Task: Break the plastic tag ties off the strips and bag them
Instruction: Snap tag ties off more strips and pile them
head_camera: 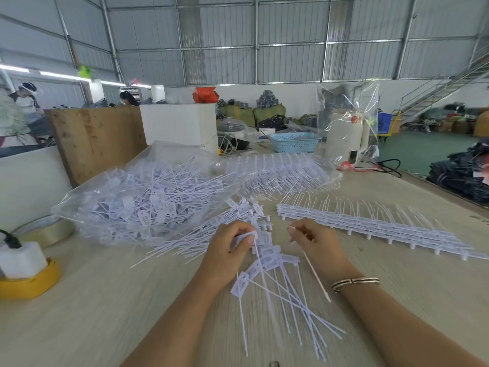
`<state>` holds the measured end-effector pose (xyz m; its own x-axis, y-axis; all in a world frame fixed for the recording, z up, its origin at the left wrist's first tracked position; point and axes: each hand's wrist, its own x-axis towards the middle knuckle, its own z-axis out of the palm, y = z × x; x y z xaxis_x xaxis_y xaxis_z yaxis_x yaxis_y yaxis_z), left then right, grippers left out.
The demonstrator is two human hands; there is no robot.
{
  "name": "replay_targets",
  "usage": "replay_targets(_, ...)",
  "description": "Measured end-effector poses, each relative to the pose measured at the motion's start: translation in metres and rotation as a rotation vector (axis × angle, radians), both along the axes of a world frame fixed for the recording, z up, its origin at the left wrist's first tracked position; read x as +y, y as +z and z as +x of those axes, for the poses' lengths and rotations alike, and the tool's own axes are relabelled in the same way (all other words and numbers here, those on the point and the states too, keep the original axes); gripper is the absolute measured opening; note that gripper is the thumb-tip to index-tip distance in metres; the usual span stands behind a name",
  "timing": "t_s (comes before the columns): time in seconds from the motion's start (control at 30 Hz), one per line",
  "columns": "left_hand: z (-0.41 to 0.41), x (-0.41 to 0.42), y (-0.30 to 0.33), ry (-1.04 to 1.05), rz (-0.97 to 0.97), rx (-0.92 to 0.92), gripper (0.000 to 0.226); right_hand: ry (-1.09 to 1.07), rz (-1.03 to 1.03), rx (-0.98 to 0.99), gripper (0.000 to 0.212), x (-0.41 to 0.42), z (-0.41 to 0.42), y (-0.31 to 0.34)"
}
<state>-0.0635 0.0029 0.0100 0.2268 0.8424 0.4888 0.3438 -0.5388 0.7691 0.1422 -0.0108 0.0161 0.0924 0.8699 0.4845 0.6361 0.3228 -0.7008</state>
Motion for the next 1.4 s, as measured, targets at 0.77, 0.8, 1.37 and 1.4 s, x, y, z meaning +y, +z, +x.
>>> replay_targets(0.77,0.013,-0.004,0.004,-0.091,0.007,-0.043,0.059,0.122,0.192,-0.528,0.031,-0.014,-0.041,0.003)
replay_targets(0.8,0.013,-0.005,0.004,-0.096,-0.008,-0.061,0.056,0.108,0.196,-0.527,0.027,-0.014,-0.039,0.004)
replay_targets(1.37,0.007,0.003,-0.004,-0.127,-0.190,-0.025,0.018,0.039,0.283,-0.575,0.018,-0.012,-0.025,0.005)
replay_targets(1.4,0.007,0.003,-0.004,-0.126,-0.189,-0.031,0.017,0.039,0.281,-0.590,0.018,-0.012,-0.025,0.005)
